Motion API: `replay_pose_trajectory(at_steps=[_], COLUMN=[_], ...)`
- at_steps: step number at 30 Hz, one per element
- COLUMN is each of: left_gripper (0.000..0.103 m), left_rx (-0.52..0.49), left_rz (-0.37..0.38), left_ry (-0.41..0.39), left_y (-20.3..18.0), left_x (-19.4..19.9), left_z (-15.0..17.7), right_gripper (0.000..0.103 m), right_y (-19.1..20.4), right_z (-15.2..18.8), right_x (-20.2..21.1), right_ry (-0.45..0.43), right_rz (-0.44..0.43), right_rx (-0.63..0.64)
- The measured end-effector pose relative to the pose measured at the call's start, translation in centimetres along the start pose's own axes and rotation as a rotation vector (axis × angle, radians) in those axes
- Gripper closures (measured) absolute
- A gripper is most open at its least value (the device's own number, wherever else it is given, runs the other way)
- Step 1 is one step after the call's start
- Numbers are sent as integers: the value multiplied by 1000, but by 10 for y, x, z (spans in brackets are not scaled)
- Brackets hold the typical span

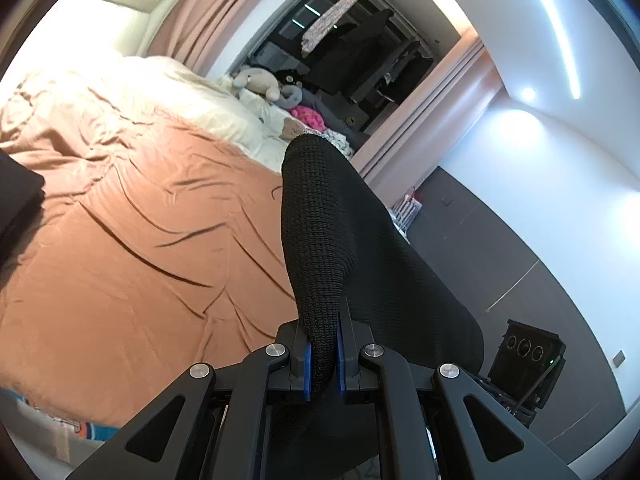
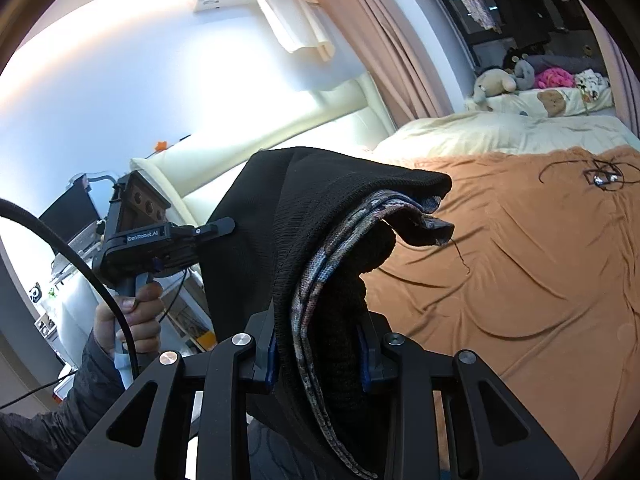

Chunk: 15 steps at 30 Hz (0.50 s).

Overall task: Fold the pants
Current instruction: 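Carry the folded black shorts with both tools toward the bed's headboard end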

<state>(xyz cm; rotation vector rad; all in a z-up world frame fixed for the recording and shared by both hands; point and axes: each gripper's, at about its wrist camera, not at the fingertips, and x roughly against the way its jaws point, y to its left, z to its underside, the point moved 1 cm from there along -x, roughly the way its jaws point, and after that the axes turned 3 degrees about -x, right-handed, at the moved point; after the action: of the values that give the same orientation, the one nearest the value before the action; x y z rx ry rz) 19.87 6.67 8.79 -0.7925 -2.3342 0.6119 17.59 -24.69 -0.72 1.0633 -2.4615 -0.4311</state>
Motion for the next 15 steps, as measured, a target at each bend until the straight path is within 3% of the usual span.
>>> replay_pose_trajectory(at_steps=[9,15], left_gripper=[94,94], left_rx=[-67,-68], left_rz=[-23,-24], left_ry=[-61,-98], left_y=[-31,-29], left_x=[57,78], left_z=[-1,1], right_gripper=[77,77], right_y=[10,11], right_z=[6,-1], right_x=[16,6], right_ry=[-30,-16], right_rz=[-51,-69], right_rx=[42,84])
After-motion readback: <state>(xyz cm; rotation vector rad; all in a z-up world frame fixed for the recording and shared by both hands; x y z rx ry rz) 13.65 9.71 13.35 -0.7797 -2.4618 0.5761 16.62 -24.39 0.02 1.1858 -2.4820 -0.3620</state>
